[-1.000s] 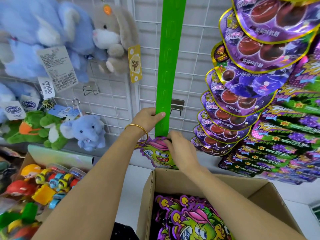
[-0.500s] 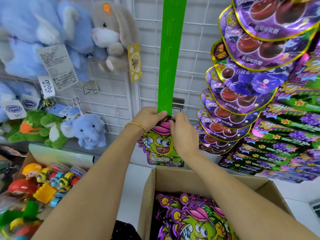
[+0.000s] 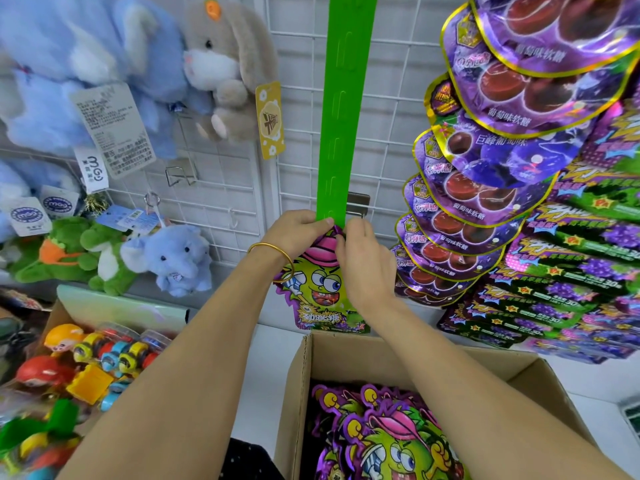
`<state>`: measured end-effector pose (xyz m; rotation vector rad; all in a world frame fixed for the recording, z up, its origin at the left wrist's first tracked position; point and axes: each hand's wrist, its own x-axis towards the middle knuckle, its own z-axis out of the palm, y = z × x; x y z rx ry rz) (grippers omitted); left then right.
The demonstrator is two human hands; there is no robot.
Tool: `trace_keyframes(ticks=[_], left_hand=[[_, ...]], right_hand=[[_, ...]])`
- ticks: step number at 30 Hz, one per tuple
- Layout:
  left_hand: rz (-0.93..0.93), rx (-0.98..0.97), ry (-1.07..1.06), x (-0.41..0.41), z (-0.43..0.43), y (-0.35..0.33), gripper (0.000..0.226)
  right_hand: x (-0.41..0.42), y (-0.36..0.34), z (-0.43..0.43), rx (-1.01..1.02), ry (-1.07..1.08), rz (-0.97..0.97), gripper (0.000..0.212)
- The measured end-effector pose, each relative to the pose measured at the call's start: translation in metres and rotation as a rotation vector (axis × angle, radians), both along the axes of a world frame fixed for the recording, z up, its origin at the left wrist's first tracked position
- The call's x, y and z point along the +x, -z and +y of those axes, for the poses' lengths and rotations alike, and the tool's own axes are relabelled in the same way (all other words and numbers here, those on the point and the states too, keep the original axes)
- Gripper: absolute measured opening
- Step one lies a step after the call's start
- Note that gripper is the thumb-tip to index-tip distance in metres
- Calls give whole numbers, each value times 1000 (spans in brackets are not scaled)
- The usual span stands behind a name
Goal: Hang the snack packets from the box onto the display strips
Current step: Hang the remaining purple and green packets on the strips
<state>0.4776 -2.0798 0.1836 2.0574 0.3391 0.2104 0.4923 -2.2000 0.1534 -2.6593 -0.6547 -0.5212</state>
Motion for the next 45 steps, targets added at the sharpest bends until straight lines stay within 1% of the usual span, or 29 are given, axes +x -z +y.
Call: trace_keyframes(ticks=[4,7,9,11,13,16,17,19,20,23,24,26,28,30,31,32,34,36,39,41,43,45], left_hand=[[-34,-68,-27,-1,2,1,44],[-13,-66,-1,-3,2,5,44],[-9,-24,18,-2,4,7,42],[-22,27,43,-3,5,9,33],[-33,18,74,-4,5,10,19],[9,7,134,-5,6,17,5],[34,10,158,-6,6,20,4],[68,77,194,-9,6,24,26],[67,141,200,-12,5,25,35],[10,370,131,-23,1,26,59],[13,467,92,-28,1,27,64],[47,620,48,-41,-4,28,70],[99,648,77,-57,-12,30,70],[175,619,142,-75,-24,34,69],[212,600,186,-82,-30,35,69],[250,571,229,-88,-35,38,68],[318,520,292,-98,-45,42,71],[360,501,329,-102,-53,48,73],[375,481,344,-102,-59,55,61],[371,470,349,-99,-62,57,58],[368,462,362,-96,-63,58,57],[370,453,367,-93,-62,59,56]], right_hand=[[2,6,-1,-39,-4,35,18],[3,11,-5,-39,-28,42,18],[4,13,-7,-43,-50,48,17],[4,18,-9,-85,-67,61,15],[5,22,-10,-127,-76,86,19],[6,25,-14,-111,-65,113,27],[6,26,-15,-98,-61,119,27],[2,30,-19,-13,-66,142,25],[-3,35,-23,25,-79,122,27],[-25,57,-47,113,-106,-24,55],[-37,67,-59,155,-131,13,57],[-58,91,-90,230,-171,148,49],[-74,119,-121,206,-154,308,41],[-81,157,-149,92,-83,501,38],[-82,177,-160,22,-53,614,39],[-84,193,-169,-47,-39,723,45],[-85,218,-180,-152,-13,901,65],[-83,233,-185,-199,61,986,87],[-74,247,-192,-194,206,1051,112],[-68,254,-196,-194,225,1119,119],[-63,260,-198,-183,217,1172,123],[-60,262,-196,-143,215,1160,122]])
